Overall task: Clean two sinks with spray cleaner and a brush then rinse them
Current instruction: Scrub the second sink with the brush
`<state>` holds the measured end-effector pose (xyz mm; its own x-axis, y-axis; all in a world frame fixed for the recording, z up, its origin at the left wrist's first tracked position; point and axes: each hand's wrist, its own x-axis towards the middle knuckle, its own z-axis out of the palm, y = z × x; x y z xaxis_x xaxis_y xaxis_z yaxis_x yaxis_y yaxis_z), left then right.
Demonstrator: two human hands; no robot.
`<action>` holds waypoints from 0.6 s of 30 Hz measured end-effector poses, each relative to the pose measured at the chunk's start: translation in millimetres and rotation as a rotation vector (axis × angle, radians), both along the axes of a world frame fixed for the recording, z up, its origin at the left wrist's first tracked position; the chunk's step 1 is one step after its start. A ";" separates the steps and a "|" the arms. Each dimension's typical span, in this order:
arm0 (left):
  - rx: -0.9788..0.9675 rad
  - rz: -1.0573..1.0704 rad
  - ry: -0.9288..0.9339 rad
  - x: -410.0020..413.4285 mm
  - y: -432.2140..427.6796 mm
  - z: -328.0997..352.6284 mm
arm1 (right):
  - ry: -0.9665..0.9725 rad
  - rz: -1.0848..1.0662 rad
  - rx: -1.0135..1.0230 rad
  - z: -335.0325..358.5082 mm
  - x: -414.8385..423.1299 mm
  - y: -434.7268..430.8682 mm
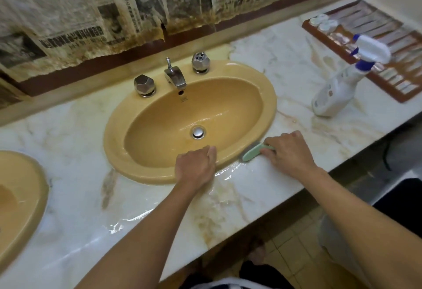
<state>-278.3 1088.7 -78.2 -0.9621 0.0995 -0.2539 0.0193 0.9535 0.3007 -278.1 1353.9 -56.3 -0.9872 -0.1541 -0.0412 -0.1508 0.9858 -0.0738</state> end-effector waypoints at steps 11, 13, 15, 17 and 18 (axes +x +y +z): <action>-0.099 0.220 -0.011 -4.5 22.7 6.7 | -0.017 -0.057 -0.060 4.0 -45.8 78.8; -0.108 0.228 -0.009 -5.1 25.1 8.7 | -0.018 -0.059 -0.088 6.1 -46.9 75.6; -0.109 0.230 -0.013 -5.9 26.9 10.3 | -0.085 0.091 -0.105 6.0 -35.1 53.3; -0.106 0.234 -0.015 -6.6 27.0 10.3 | -0.130 0.256 -0.136 7.5 -20.5 31.1; -0.105 0.239 -0.016 -6.5 26.9 10.4 | -0.128 0.291 -0.138 10.9 -19.0 25.4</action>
